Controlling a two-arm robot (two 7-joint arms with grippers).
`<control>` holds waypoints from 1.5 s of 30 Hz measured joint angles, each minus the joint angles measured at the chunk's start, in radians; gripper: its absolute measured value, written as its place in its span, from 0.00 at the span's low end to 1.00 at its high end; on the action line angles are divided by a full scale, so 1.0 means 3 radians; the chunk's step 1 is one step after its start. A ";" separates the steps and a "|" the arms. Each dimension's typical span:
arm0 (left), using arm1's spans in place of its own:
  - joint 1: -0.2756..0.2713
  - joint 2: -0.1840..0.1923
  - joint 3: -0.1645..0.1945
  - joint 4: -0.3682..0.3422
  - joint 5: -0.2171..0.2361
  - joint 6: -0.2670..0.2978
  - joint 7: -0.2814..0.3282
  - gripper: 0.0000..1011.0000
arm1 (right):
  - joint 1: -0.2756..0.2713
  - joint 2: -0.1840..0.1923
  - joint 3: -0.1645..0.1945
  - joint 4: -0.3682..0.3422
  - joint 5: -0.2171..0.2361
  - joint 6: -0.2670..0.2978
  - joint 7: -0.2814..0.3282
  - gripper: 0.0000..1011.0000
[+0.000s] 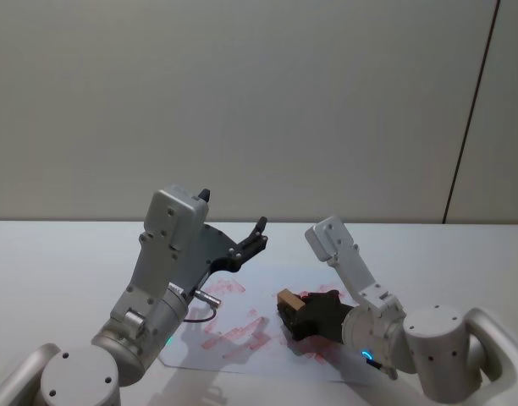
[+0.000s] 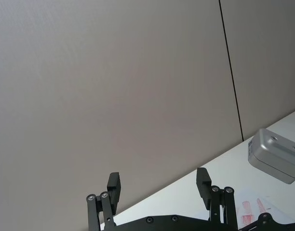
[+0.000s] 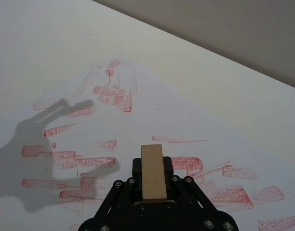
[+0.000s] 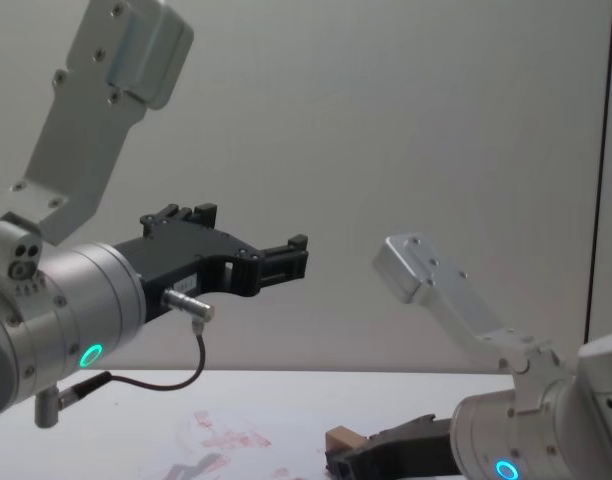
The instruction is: Use the one hand to pick up the stamp and affix it onto the A4 paper.
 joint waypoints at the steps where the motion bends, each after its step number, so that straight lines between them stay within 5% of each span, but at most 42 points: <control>1: 0.0000 0.0000 0.0000 0.0000 0.0000 0.0000 0.0000 0.99 | -0.0001 -0.0001 -0.0001 -0.0001 0.0004 0.0004 -0.0005 0.22; 13: 0.0000 0.0000 0.0000 0.0000 0.0000 0.0000 0.0000 0.99 | -0.0011 -0.0010 0.0004 -0.0091 0.0141 -0.0004 -0.0046 0.22; 26: 0.0000 0.0000 0.0000 0.0000 0.0000 0.0000 0.0000 0.99 | -0.0096 0.0109 0.0165 -0.0638 0.0492 -0.0047 -0.0075 0.22; 33: 0.0000 0.0000 0.0000 0.0000 0.0000 0.0000 0.0000 0.99 | -0.0261 0.0289 0.0275 -0.0942 0.0594 0.0013 -0.0098 0.22; 34: 0.0000 0.0000 0.0000 0.0000 0.0000 0.0000 0.0000 0.99 | -0.0448 0.0482 0.0372 -0.1147 0.0619 0.0048 -0.0107 0.22; 45: 0.0000 0.0000 0.0000 0.0000 0.0000 0.0000 0.0000 0.99 | -0.0783 0.0802 0.0502 -0.1388 0.0602 0.0016 -0.0100 0.22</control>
